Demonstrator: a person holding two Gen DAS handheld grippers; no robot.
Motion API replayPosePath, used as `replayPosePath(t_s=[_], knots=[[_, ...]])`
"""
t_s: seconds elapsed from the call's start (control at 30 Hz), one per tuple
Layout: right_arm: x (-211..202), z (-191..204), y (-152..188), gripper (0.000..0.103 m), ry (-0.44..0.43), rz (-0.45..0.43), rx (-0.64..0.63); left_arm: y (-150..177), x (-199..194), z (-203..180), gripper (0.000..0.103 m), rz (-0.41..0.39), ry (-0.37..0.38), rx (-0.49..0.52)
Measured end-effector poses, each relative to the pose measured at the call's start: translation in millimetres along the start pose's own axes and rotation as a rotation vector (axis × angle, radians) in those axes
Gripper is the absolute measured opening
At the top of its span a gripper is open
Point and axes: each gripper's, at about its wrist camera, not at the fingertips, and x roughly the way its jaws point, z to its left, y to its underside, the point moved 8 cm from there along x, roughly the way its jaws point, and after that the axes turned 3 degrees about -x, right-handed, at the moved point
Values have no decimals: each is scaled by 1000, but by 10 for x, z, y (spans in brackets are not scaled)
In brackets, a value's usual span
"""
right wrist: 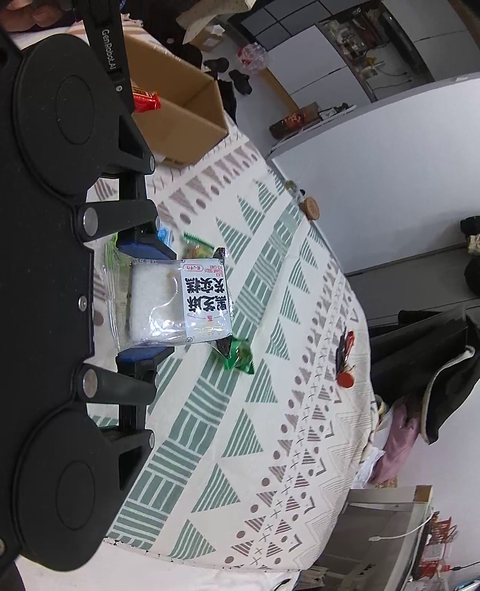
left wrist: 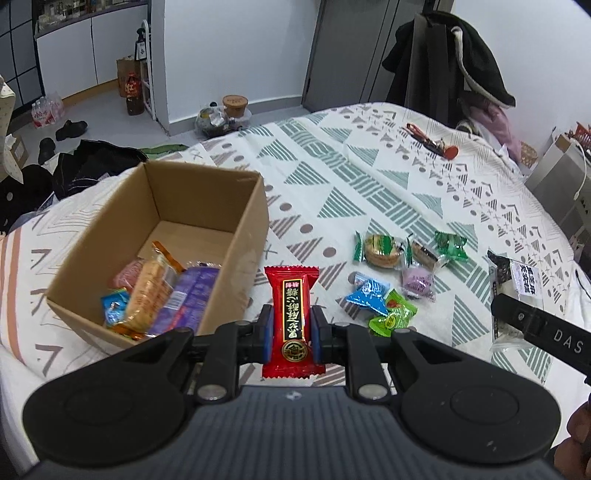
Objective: Organize snacks
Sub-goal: 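Grasp the red candy bar with the left tool while the right tool grasps the white bread pack, then carry both snacks over the cardboard box and open both tools to drop them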
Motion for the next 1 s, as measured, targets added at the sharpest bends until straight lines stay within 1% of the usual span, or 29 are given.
replayPosePath(t_s=[0.53, 1.0], knots=[[-222, 519, -107, 44, -12, -38, -52, -184, -315, 364, 19, -63, 35, -23], [-251, 1043, -186, 44, -44, -53, -78, -403, -359, 808, 19, -103, 44, -59]])
